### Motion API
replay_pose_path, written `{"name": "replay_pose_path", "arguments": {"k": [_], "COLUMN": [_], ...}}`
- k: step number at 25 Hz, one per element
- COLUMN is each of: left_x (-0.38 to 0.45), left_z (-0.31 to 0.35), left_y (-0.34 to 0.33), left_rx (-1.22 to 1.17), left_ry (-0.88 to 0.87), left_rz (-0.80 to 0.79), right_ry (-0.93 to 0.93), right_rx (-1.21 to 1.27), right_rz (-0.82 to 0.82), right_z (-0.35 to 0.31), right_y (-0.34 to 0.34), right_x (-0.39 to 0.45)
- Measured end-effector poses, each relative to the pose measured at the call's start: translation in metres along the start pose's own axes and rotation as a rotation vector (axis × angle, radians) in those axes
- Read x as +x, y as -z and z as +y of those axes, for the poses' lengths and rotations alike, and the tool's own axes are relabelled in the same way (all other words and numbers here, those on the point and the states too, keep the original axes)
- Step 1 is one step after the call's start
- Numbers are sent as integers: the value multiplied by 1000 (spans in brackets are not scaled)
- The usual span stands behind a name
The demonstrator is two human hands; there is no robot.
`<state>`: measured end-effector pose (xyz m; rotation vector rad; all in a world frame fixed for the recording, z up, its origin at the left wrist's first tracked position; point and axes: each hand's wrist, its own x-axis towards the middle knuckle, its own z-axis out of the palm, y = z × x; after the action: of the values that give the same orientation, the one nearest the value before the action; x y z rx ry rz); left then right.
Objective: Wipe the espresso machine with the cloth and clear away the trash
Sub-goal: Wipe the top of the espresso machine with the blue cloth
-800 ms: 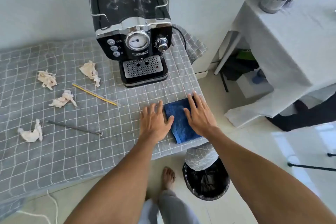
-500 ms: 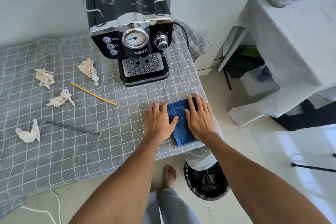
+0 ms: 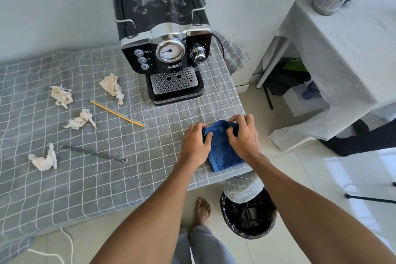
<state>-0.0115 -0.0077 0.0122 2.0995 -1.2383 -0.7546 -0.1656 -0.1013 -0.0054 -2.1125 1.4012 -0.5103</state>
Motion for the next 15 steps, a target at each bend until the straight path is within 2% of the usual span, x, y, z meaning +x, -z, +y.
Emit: {"name": "replay_pose_path", "arguments": {"k": [4,7,15], "left_x": [-9,-8,-1], "left_z": [-1,5,44], "left_y": [33,73,199], "left_rx": [-184,-255,-347], "left_ry": [-114,-204,-506], "left_rz": [103,187,543], "right_ry": [102,181,387], "right_rx": [121,177,405], "right_rz": [27,113,384], "right_z": [-31,-72,-212], "right_y": [16,30,65], "right_x": [-3,3,32]}}
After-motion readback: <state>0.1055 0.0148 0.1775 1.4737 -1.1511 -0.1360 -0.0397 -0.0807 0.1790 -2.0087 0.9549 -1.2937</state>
